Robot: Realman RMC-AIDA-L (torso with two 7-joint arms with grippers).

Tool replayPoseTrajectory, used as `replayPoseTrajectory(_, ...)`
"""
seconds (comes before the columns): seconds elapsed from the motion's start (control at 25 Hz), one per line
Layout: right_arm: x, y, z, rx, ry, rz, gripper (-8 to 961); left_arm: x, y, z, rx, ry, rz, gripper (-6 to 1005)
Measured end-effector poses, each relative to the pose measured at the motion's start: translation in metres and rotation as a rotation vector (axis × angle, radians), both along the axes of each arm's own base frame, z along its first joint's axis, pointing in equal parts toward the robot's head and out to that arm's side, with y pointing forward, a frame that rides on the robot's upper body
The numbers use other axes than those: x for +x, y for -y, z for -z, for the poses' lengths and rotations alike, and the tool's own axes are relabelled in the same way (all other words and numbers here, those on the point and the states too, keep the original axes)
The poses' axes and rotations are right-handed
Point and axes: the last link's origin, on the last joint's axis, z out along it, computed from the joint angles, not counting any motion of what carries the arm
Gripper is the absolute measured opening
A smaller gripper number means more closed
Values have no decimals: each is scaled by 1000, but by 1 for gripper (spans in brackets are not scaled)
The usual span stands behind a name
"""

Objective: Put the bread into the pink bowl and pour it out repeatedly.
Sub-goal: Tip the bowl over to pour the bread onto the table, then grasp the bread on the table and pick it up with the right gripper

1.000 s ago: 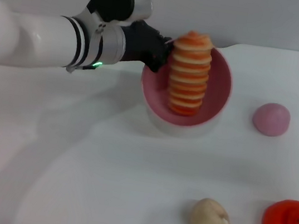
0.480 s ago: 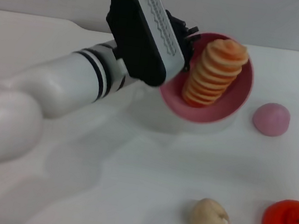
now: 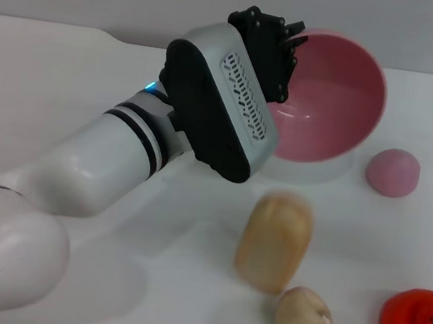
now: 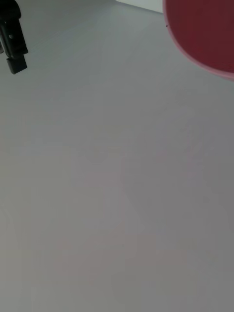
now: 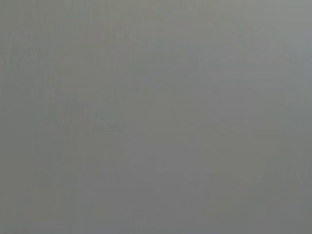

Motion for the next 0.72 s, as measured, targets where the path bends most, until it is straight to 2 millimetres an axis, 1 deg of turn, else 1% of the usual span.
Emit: replayPoseTrajectory(0.72, -2, -2, 5, -23, 5, -4, 638, 5, 2, 1, 4, 19, 12, 72)
